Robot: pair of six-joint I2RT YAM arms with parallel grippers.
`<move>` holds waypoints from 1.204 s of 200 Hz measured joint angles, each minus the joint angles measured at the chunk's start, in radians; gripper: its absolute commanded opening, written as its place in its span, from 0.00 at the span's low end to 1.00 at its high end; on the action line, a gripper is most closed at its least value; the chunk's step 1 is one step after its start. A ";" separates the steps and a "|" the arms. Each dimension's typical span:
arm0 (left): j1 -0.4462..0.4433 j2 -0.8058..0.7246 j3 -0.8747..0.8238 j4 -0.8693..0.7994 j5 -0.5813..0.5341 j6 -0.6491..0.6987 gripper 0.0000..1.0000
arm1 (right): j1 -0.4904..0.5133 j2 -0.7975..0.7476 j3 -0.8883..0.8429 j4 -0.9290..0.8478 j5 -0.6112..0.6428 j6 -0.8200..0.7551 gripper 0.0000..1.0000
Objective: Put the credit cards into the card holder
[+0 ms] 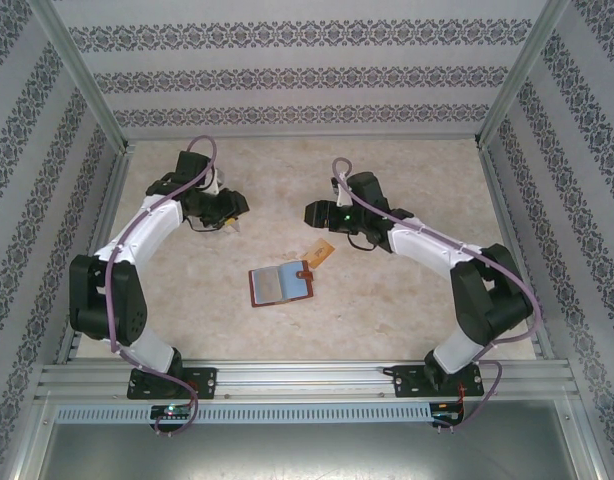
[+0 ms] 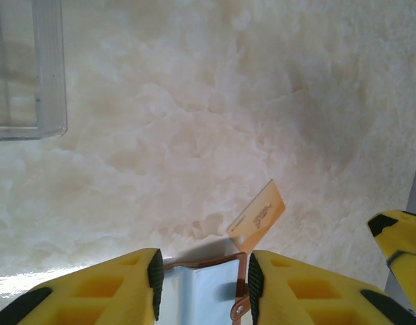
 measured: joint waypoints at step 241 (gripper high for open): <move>0.018 0.397 0.397 -0.267 -0.660 0.261 0.69 | 0.044 -0.315 -0.197 -0.137 0.214 -0.052 0.66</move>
